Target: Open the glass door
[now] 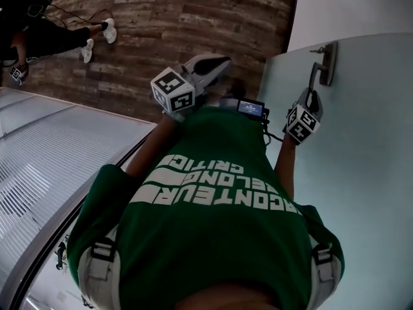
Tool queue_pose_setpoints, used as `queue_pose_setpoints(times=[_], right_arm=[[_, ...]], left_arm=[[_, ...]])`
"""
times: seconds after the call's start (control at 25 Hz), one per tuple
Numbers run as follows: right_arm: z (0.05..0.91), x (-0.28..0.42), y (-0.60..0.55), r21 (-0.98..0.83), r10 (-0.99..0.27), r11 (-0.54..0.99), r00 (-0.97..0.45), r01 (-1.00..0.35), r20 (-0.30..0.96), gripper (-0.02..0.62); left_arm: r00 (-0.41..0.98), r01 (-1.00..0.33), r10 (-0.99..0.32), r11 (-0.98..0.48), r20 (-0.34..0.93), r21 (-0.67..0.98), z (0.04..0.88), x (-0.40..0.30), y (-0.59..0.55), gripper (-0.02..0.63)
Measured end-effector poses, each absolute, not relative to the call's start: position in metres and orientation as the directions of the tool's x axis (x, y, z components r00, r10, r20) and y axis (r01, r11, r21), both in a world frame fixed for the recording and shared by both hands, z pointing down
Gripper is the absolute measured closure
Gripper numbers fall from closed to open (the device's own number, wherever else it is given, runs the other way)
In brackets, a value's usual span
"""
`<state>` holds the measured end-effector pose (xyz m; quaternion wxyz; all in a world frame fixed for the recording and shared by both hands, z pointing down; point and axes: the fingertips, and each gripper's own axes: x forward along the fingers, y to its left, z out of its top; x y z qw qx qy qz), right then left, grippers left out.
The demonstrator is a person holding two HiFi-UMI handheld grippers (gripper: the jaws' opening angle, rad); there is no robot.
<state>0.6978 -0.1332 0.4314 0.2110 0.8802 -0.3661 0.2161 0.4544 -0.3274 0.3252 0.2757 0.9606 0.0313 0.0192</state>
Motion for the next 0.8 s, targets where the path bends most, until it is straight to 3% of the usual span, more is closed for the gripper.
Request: queue_pose_setpoints(times=[0.2, 0.4, 0.52, 0.6, 0.8], right_arm=[[0.433, 0.702, -0.133, 0.227, -0.489, -0.685, 0.669, -0.692, 0.560, 0.510], [0.409, 0.659, -0.150, 0.187, -0.509, -0.742, 0.723, -0.643, 0.467, 0.511], [0.424, 0.605, -0.175, 0.170, -0.580, -0.676, 0.660, -0.717, 0.477, 0.533], [0.440, 0.563, -0.181, 0.163, -0.623, -0.610, 0.596, -0.776, 0.506, 0.600], [0.452, 0.488, -0.199, 0.166, -0.708, -0.465, 0.477, -0.870, 0.521, 0.601]], left_arm=[[0.999, 0.049, 0.053, -0.847, -0.008, 0.530, 0.333, 0.395, -0.340, 0.597], [0.999, 0.040, 0.029, -0.850, -0.029, 0.524, 0.346, 0.329, -0.360, 0.597], [1.000, 0.020, 0.006, -0.855, -0.028, 0.519, 0.355, 0.295, -0.369, 0.597], [1.000, 0.015, 0.001, -0.860, -0.029, 0.510, 0.365, 0.273, -0.363, 0.596], [0.998, 0.017, -0.015, -0.835, -0.053, 0.550, 0.376, 0.240, -0.358, 0.597]])
